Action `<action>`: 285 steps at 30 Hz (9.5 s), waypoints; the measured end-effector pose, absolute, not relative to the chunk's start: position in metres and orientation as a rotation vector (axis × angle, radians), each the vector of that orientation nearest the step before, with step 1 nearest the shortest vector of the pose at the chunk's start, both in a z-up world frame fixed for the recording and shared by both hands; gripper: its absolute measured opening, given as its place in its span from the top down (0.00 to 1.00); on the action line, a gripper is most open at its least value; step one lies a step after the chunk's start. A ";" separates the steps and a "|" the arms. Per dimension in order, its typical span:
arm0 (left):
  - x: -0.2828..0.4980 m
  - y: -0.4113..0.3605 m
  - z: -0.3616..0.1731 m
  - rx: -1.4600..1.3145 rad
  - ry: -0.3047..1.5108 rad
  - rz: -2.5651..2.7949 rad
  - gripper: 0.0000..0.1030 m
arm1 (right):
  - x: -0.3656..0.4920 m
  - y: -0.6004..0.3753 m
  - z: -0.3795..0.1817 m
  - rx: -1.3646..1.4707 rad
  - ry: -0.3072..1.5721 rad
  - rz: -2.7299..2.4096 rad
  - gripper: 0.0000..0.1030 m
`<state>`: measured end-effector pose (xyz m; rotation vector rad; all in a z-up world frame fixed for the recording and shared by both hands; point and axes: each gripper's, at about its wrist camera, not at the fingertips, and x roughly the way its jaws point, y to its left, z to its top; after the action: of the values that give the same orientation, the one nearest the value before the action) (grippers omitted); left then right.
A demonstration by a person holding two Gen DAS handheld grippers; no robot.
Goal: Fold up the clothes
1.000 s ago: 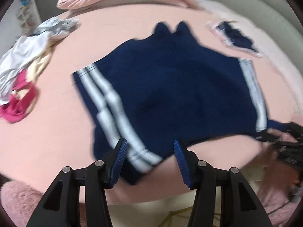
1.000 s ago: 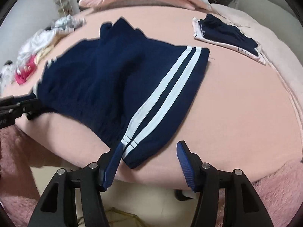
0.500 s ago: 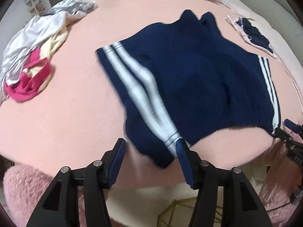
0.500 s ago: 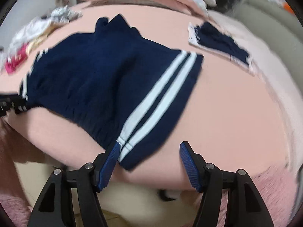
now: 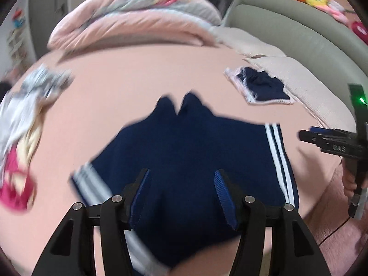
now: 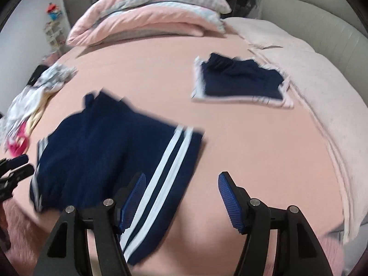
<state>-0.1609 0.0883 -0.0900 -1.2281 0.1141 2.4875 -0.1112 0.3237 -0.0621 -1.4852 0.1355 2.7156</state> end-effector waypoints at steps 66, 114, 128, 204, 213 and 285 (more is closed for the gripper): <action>-0.280 0.137 -0.141 -1.256 0.295 2.376 0.63 | -0.168 0.373 -0.132 -1.559 -0.083 2.503 0.81; -0.179 0.171 -0.146 -1.423 0.312 2.250 0.62 | -0.110 0.282 -0.127 -1.762 0.098 2.727 0.55; -0.147 0.062 -0.157 -1.583 0.133 2.476 0.59 | -0.079 0.272 -0.123 -1.713 -0.198 2.688 0.56; -0.260 -0.114 -0.175 -1.617 -0.512 2.562 0.74 | -0.301 0.128 -0.116 -1.817 -0.296 2.996 0.62; -0.256 -0.133 -0.176 -1.628 -0.586 2.563 0.73 | -0.313 0.124 -0.132 -1.887 -0.106 3.051 0.98; -0.082 0.063 -0.125 -1.373 0.084 2.367 0.63 | -0.049 0.352 -0.135 -1.692 0.906 2.541 0.64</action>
<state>-0.0821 0.0634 -0.1253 -1.3731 0.0838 2.3669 -0.0487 0.3522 -0.1354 -1.6923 0.9056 2.5405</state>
